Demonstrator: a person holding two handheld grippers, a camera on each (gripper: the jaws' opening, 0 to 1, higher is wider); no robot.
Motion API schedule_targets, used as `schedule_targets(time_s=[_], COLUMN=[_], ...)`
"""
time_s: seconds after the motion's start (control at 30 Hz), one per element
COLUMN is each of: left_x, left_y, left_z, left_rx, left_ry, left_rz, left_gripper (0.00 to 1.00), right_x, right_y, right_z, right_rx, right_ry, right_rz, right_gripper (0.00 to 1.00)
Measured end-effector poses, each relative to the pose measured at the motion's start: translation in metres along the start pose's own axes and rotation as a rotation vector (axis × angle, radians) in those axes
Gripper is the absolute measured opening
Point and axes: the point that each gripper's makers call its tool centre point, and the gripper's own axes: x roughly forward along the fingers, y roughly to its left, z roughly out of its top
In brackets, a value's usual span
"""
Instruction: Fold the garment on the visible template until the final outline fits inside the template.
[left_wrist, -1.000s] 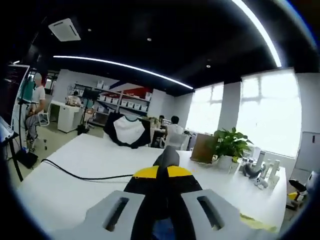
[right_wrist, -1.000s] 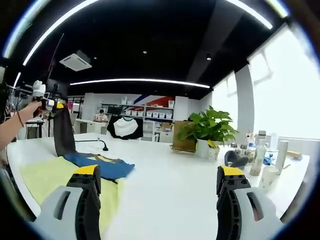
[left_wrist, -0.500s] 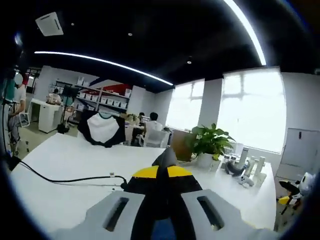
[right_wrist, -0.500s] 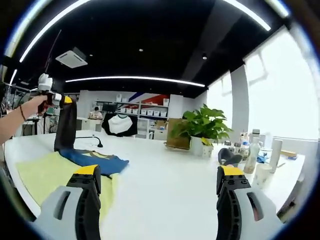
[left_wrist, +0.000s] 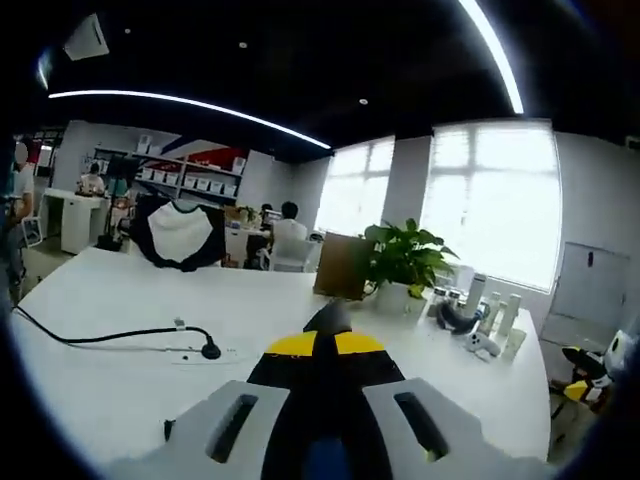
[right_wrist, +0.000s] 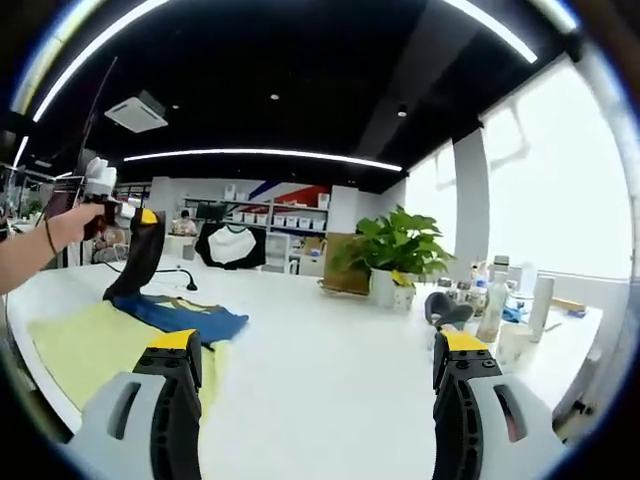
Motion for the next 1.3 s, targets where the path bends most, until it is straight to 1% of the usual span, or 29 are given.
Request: schedule_targets(time_s=[0.13, 0.23, 0.37, 0.57, 0.6, 0.77, 0.9, 1.03, 1.2, 1.3], left_x=[0.012, 0.022, 0.031, 0.039, 0.041, 0.045, 0.047, 0.046, 0.047, 0.047], left_y=[-0.008, -0.011, -0.015, -0.018, -0.02, -0.023, -0.027, -0.032, -0.036, -0.038], left_z=[-0.02, -0.039, -0.057, -0.077, -0.083, -0.101, -0.116, -0.134, -0.154, -0.161], left_rx=[0.004, -0.018, -0.026, -0.04, -0.041, -0.025, -0.029, 0.031, 0.033, 0.049], left_ry=[0.018, 0.039, 0.06, 0.082, 0.092, 0.114, 0.127, 0.158, 0.193, 0.207], left_rz=[-0.001, -0.003, -0.004, -0.002, -0.003, -0.005, -0.009, -0.017, -0.021, -0.023], left_gripper=[0.03, 0.03, 0.03, 0.03, 0.03, 0.03, 0.03, 0.03, 0.03, 0.03], right_x=[0.002, 0.002, 0.001, 0.0, -0.001, -0.001, -0.002, -0.002, -0.003, -0.003], right_y=[0.004, 0.004, 0.002, -0.002, -0.002, -0.003, -0.003, -0.003, -0.003, -0.005], right_z=[0.001, 0.001, -0.001, -0.002, -0.002, -0.003, -0.004, -0.004, -0.004, -0.004], right_rx=[-0.003, -0.005, -0.008, -0.009, -0.01, -0.01, -0.01, -0.01, -0.012, -0.013], right_ry=[0.002, 0.005, 0.013, 0.018, 0.018, 0.023, 0.028, 0.03, 0.033, 0.033], right_rz=[0.009, 0.011, 0.004, -0.008, -0.01, -0.014, -0.014, -0.015, -0.016, -0.018], right_gripper=[0.99, 0.99, 0.99, 0.99, 0.99, 0.99, 0.99, 0.99, 0.99, 0.99])
